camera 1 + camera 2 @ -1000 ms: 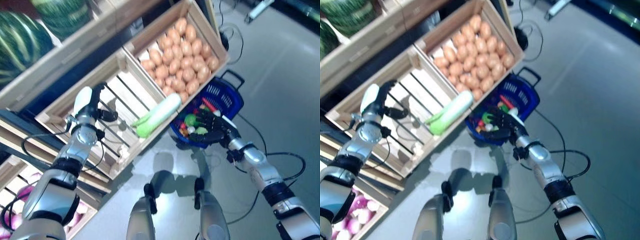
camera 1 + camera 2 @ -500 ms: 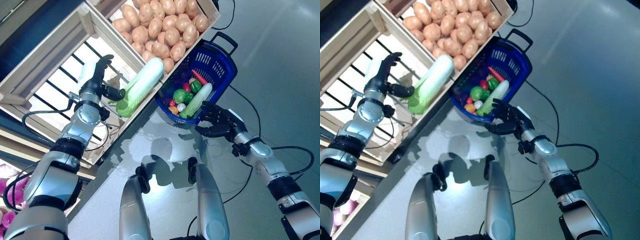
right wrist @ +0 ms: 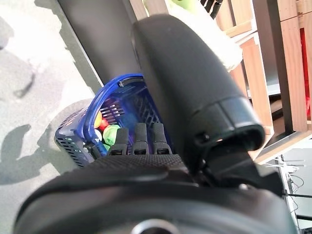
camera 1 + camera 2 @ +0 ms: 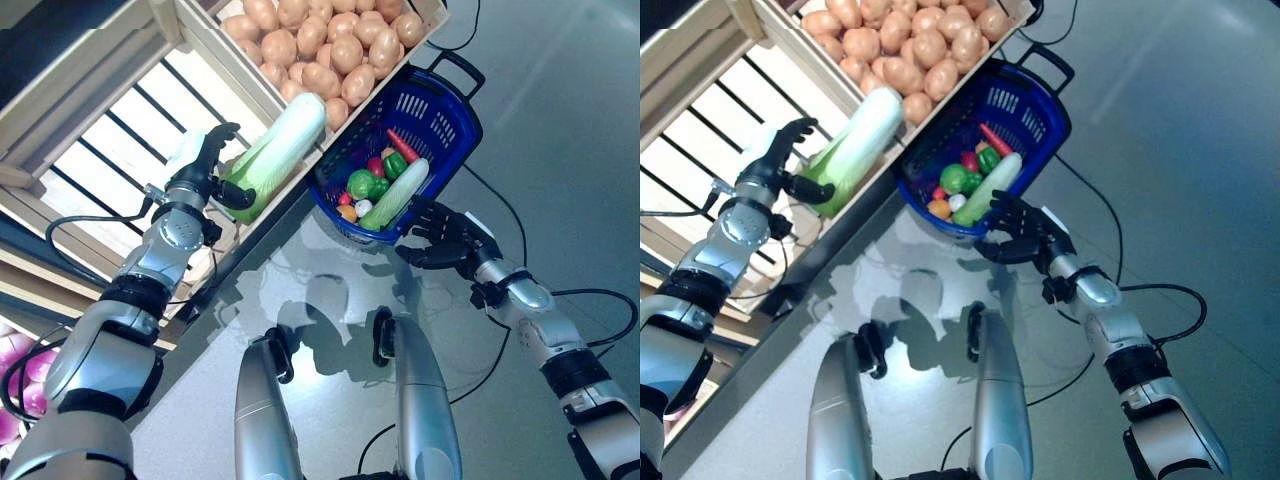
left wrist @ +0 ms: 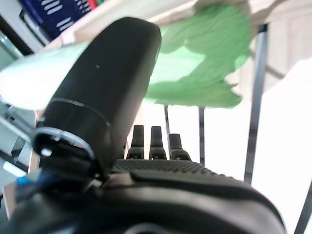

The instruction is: Put vegetables into the basket

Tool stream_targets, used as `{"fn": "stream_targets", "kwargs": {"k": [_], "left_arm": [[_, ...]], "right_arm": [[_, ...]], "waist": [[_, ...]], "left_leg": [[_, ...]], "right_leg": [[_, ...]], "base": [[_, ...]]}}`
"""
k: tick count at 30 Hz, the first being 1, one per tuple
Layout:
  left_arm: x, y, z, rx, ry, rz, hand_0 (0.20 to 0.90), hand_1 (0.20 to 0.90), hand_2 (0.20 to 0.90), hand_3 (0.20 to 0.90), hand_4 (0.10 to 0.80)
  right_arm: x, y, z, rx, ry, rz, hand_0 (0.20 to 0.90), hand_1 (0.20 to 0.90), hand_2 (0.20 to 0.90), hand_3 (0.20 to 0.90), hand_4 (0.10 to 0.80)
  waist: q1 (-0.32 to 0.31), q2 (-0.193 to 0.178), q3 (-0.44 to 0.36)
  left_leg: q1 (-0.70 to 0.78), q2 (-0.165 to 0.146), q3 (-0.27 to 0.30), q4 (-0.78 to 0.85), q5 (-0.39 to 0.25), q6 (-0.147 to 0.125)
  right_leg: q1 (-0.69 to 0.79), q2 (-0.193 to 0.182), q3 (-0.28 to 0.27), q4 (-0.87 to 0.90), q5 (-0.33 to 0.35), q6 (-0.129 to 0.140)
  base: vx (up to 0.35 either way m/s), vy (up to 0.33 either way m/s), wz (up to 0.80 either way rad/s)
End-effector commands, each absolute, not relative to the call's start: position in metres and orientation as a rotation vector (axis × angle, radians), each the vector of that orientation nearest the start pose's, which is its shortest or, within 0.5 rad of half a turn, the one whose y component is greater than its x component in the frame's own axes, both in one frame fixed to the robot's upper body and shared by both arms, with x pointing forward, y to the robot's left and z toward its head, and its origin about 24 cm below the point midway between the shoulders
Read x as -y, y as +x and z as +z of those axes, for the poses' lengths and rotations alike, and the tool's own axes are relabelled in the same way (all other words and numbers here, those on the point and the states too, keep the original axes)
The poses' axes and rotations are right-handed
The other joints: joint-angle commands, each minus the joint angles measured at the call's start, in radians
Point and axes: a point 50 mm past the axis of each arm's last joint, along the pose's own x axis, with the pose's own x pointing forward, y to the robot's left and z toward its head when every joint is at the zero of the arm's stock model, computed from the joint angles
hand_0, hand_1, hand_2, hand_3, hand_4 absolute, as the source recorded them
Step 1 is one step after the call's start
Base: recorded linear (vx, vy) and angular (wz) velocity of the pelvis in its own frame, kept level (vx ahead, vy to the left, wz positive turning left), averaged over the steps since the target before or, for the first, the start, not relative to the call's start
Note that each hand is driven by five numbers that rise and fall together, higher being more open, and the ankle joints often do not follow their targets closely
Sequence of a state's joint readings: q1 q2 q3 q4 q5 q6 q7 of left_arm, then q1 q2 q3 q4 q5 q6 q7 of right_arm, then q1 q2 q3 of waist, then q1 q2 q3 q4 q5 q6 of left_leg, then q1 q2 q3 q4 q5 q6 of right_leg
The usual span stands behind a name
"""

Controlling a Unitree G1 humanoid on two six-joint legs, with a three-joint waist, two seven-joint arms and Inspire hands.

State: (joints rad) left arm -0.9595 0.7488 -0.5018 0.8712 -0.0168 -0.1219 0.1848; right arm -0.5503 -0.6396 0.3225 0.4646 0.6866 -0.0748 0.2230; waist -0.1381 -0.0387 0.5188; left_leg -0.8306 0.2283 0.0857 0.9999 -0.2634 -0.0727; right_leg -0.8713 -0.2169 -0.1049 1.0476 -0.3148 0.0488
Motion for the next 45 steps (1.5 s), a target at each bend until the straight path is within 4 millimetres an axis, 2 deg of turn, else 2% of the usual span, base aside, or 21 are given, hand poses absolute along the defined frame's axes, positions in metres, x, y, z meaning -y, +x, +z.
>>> {"fn": "stream_targets", "kwargs": {"k": [1, 6, 10, 13, 22, 33, 34, 35, 39, 45], "left_arm": [[-0.261, 0.39, 0.272, 0.372, 0.922, 0.236, 0.9, 0.9, 0.9, 0.9, 0.8], [-0.254, 0.392, 0.274, 0.378, 0.926, 0.193, 0.9, 0.9, 0.9, 0.9, 0.8], [-0.257, 0.394, 0.277, 0.355, 0.936, 0.195, 0.9, 0.9, 0.9, 0.9, 0.8], [-0.263, 0.394, 0.287, 0.356, 0.902, 0.227, 0.9, 0.9, 0.9, 0.9, 0.8], [-0.264, 0.396, 0.309, 0.382, 0.906, 0.273, 0.9, 0.9, 0.9, 0.9, 0.8], [-0.262, 0.395, 0.326, 0.408, 0.911, 0.264, 0.9, 0.9, 0.9, 0.9, 0.8], [-0.261, 0.395, 0.327, 0.414, 0.897, 0.254, 0.806, 0.806, 0.806, 0.806, 0.737], [-0.261, 0.394, 0.328, 0.423, 0.878, 0.238, 0.3, 0.3, 0.3, 0.3, 0.4], [-0.258, 0.395, 0.324, 0.427, 0.834, 0.218, 0.3, 0.3, 0.3, 0.3, 0.4], [-0.268, 0.392, 0.318, 0.42, 0.793, 0.216, 0.3, 0.3, 0.3, 0.3, 0.4]], "right_arm": [[0.22, 0.35, 0.178, 0.32, -0.026, 0.335, 0.9, 0.9, 0.9, 0.9, 0.8], [0.224, 0.351, 0.181, 0.321, -0.024, 0.321, 0.9, 0.9, 0.9, 0.9, 0.8], [0.228, 0.353, 0.184, 0.328, -0.034, 0.319, 0.9, 0.9, 0.9, 0.9, 0.8], [0.231, 0.355, 0.19, 0.341, -0.041, 0.314, 0.9, 0.9, 0.9, 0.9, 0.8], [0.244, 0.356, 0.199, 0.35, -0.044, 0.281, 0.9, 0.9, 0.9, 0.9, 0.8], [0.258, 0.352, 0.206, 0.368, -0.036, 0.241, 0.9, 0.9, 0.9, 0.9, 0.8], [0.259, 0.351, 0.206, 0.368, -0.035, 0.242, 0.9, 0.9, 0.9, 0.9, 0.8], [0.261, 0.35, 0.204, 0.367, -0.033, 0.24, 0.9, 0.9, 0.9, 0.9, 0.8], [0.263, 0.349, 0.199, 0.361, -0.024, 0.228, 0.9, 0.9, 0.9, 0.9, 0.8], [0.265, 0.349, 0.193, 0.348, -0.012, 0.226, 0.9, 0.9, 0.9, 0.9, 0.8]], "waist": [[0.006, 0.024, 0.001], [0.007, 0.025, 0.001], [0.003, 0.028, 0.001], [-0.003, 0.028, 0.001], [-0.018, 0.016, 0.001], [-0.032, 0.003, 0.001], [-0.033, 0.002, 0.001], [-0.032, 0.0, 0.001], [-0.029, 0.002, 0.001], [-0.03, 0.004, 0.001]], "left_leg": [[0.011, 0.03, 0.047, -0.01, -0.007, 0.029], [-0.034, 0.036, 0.03, 0.022, -0.011, 0.026], [-0.078, 0.046, 0.018, 0.06, -0.017, 0.025], [-0.13, 0.059, 0.009, 0.105, -0.027, 0.028], [-0.254, 0.079, -0.018, 0.233, -0.068, 0.036], [-0.341, 0.098, -0.037, 0.315, -0.091, 0.035], [-0.345, 0.099, -0.039, 0.318, -0.091, 0.034], [-0.348, 0.102, -0.04, 0.321, -0.092, 0.033], [-0.339, 0.104, -0.042, 0.329, -0.098, 0.033], [-0.302, 0.112, -0.04, 0.333, -0.103, 0.028]], "right_leg": [[0.049, -0.053, 0.022, 0.004, 0.028, 0.008], [0.007, -0.055, 0.029, 0.034, 0.02, 0.006], [-0.036, -0.059, 0.036, 0.071, 0.007, 0.004], [-0.085, -0.062, 0.044, 0.119, -0.009, 0.0], [-0.198, -0.074, 0.056, 0.24, -0.048, -0.007], [-0.272, -0.093, 0.056, 0.298, -0.056, -0.002], [-0.275, -0.095, 0.056, 0.301, -0.056, -0.001], [-0.277, -0.097, 0.054, 0.303, -0.057, -0.001], [-0.267, -0.103, 0.049, 0.308, -0.061, 0.001], [-0.227, -0.108, 0.046, 0.312, -0.069, 0.002]], "base": [[-0.093, -0.039, 0.01], [-0.071, -0.029, 0.02], [-0.058, -0.006, 0.02], [-0.052, 0.006, 0.03], [-0.018, 0.002, 0.01], [0.0, 0.0, 0.0], [-0.001, -0.002, -0.03], [0.0, 0.0, 0.0], [0.0, 0.0, 0.0], [0.014, 0.009, -0.03]]}}
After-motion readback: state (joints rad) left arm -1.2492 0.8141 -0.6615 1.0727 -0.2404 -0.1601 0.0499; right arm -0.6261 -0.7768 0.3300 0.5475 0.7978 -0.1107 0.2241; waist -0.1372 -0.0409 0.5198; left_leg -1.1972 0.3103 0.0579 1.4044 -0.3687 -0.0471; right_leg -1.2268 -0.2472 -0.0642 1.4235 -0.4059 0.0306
